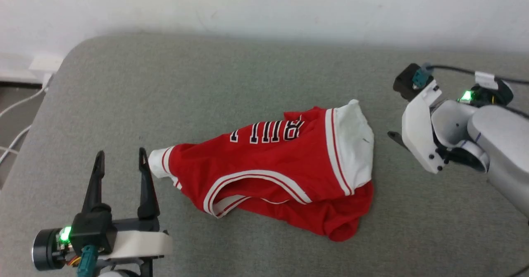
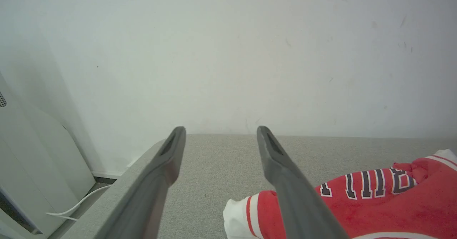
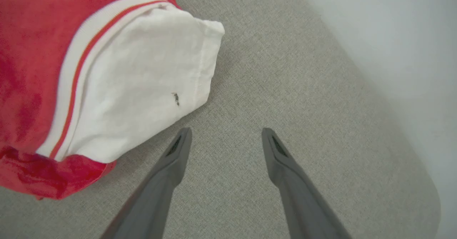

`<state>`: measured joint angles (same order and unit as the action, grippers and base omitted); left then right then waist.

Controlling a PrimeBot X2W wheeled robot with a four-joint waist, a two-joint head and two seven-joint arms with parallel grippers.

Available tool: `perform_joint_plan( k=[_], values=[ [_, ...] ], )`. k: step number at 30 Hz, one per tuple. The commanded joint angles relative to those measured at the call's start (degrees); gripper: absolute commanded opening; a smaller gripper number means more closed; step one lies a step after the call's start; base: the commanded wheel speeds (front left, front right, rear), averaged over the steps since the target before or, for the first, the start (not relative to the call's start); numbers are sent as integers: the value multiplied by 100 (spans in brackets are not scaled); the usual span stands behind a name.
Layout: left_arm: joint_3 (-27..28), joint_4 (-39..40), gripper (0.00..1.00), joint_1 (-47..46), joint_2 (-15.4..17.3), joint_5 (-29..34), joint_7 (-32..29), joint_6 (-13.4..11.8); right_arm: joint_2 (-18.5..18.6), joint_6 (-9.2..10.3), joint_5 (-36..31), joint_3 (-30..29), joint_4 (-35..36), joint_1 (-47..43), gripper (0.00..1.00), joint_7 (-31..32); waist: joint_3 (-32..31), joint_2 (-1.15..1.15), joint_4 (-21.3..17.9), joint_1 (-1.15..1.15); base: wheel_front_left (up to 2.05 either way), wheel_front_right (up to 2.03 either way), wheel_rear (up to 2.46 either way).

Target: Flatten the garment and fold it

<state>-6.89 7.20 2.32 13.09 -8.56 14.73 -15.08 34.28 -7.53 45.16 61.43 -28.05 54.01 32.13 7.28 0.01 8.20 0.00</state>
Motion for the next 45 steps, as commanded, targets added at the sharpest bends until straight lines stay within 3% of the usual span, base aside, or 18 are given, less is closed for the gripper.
perform_joint_plan(
  k=[1,8,17,18,19,27,35,40,45],
  values=[
    [49,-26,100,-113,-79,87,27,75,-8,4,146,122,-104,160,100,102,317,-1,280,0,0,0,0],
    [148,-131,100,-392,-447,293,27,402,-212,4,636,712,-754,441,100,59,694,-1,554,0,0,0,0],
    [296,-272,100,-635,-726,474,27,651,-431,4,755,1146,-1239,40,100,-210,918,-1,649,0,0,0,0],
    [315,-281,100,-640,-743,492,27,663,-433,4,726,1159,-1246,27,28,-251,913,-1,632,0,0,0,0],
    [338,-292,100,-632,-756,511,27,669,-439,4,707,1166,-1250,22,0,-333,892,-1,604,0,0,0,0],
    [562,-473,100,-398,-757,604,27,786,-215,4,837,1187,-948,-19,0,-1433,338,-1,285,0,0,0,0],
    [765,-468,100,0,-727,653,27,841,614,4,837,1129,-41,-91,0,-2701,-149,-1,-185,0,0,0,0],
    [826,-427,100,147,-737,687,27,850,1193,4,1032,949,445,-344,0,-2934,-272,-1,-454,0,0,0,0],
    [791,-400,100,204,-754,736,27,869,1660,4,1188,848,431,-884,0,-2764,-304,-1,-562,0,0,0,0]
  ],
)
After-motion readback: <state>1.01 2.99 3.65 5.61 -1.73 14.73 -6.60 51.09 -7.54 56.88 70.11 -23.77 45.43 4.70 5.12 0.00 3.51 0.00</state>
